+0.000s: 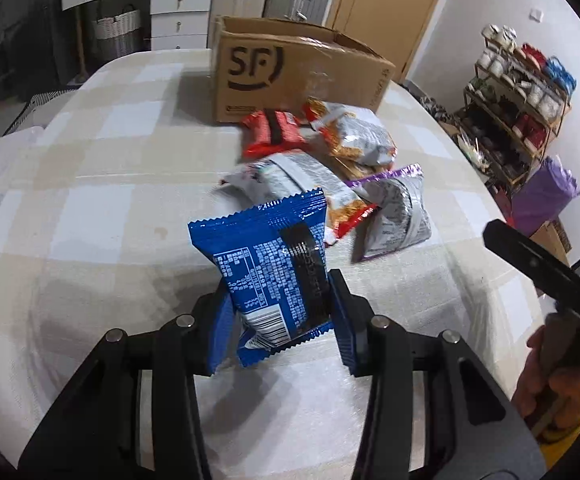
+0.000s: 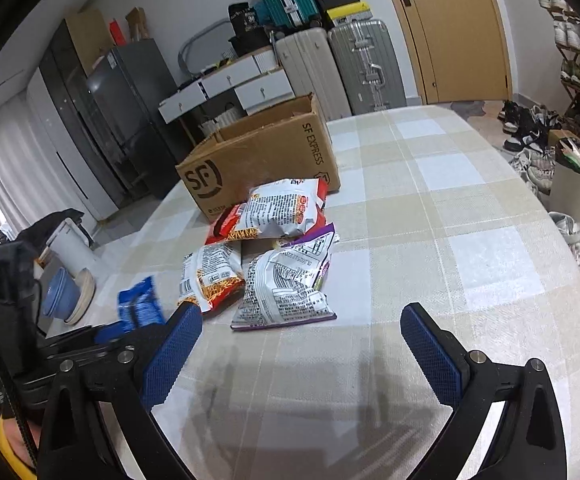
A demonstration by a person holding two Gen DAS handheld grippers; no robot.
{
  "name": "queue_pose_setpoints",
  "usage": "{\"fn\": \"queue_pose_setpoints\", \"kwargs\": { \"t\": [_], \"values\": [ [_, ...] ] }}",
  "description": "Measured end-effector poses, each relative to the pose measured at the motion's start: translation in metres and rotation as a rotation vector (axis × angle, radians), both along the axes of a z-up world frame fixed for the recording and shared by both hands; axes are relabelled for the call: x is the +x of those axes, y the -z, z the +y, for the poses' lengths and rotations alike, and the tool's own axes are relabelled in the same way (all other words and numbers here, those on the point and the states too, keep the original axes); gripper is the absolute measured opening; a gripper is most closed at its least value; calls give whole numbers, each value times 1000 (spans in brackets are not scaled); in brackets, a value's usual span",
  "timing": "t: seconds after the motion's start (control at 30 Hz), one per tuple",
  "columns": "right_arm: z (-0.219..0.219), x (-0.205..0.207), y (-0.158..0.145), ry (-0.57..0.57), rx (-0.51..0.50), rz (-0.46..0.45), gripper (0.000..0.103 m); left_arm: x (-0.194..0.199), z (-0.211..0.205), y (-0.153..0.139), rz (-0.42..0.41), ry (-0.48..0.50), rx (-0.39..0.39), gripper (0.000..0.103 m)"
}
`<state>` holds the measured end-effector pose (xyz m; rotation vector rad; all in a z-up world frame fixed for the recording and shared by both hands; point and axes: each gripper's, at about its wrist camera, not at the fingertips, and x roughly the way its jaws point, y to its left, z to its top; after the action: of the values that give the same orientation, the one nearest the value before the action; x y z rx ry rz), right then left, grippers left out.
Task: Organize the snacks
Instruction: 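Close the left tool on the blue Oreo pack and lift it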
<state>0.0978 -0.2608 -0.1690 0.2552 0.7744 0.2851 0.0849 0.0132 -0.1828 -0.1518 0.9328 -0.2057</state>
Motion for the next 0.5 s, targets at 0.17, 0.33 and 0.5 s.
{"fn": "queue_pose_setpoints", "kwargs": {
  "t": [0.17,0.33,0.5],
  "values": [
    [11,22,5,-31,-3,51,101,-6,24,-4,-16,-13,-39,41],
    [27,45,15,-55,-39,86,101,-11,39,-7,-29,-26,-65,41],
    [39,66,26,-73,-60,121,98,-11,49,-9,-38,-34,-84,41]
  ]
}}
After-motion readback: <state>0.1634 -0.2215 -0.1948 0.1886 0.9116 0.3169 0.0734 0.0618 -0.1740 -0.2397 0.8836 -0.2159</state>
